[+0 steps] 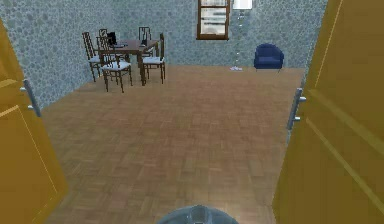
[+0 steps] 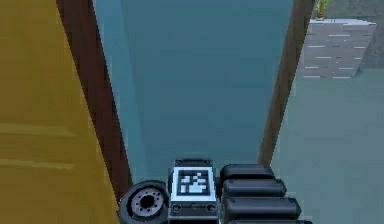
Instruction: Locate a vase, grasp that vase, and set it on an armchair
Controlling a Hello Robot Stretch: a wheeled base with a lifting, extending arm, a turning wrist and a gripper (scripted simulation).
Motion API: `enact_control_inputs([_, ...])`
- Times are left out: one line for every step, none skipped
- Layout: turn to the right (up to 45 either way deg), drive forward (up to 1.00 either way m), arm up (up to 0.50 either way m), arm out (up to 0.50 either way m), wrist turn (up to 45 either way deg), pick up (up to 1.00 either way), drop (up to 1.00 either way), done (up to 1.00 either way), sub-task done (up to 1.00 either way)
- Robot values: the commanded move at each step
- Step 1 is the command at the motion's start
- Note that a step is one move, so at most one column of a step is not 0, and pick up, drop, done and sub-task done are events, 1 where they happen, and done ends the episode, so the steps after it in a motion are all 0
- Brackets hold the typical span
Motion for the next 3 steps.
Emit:
enact_control_inputs([3.0, 0.00, 0.00, 0.00, 0.0, 0.00, 0.00, 0.00, 0.00])
enact_control_inputs([0.0, 1.00, 0.00, 0.00, 0.0, 0.00, 0.00, 0.00, 0.00])
enact_control_inputs([3.0, 0.00, 0.00, 0.00, 0.0, 0.00, 0.00, 0.00, 0.00])
